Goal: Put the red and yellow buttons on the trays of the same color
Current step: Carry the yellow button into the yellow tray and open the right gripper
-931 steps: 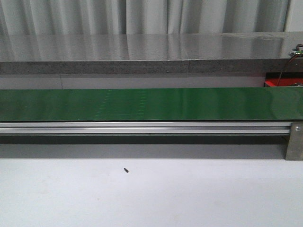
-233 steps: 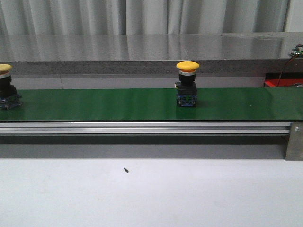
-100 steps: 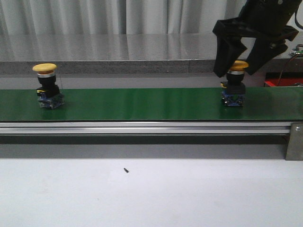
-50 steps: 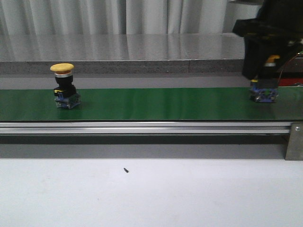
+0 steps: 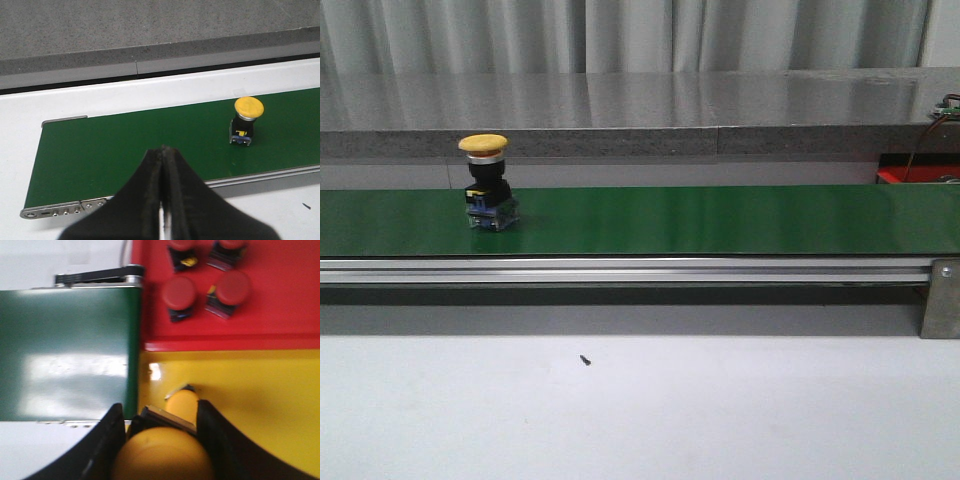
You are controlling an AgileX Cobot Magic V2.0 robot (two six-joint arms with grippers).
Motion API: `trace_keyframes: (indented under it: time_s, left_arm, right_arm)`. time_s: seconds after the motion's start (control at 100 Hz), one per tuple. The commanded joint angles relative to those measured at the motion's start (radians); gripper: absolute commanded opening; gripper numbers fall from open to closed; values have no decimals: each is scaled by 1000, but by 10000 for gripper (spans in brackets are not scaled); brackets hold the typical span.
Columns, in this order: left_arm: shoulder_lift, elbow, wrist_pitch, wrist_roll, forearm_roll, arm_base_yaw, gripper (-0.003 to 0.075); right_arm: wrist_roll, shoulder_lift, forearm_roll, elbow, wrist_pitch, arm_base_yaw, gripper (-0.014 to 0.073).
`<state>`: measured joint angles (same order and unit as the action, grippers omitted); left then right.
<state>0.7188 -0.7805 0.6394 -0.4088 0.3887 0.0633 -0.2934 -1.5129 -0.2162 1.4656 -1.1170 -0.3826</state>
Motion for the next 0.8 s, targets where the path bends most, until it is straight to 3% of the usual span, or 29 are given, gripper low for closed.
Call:
trace_keyframes:
  time_s: [0.0, 0.11, 0.21, 0.51, 0.79]
  left_arm:
    - [-3, -26, -68, 0, 29, -7, -20]
    - [-3, -26, -70, 0, 29, -7, -20]
    - [-3, -26, -70, 0, 29, -7, -20]
    - [-3, -26, -70, 0, 29, -7, -20]
    - [-3, -26, -72, 0, 29, -7, -20]
  right_arm:
    - [-12, 21, -21, 10, 69, -83, 190]
    - [-12, -18, -70, -17, 170, -149, 190]
    - [-12, -74, -78, -20, 175, -176, 190]
    - [-12, -261, -78, -20, 186, -185, 190]
    - [-12, -321, -72, -23, 258, -185, 190]
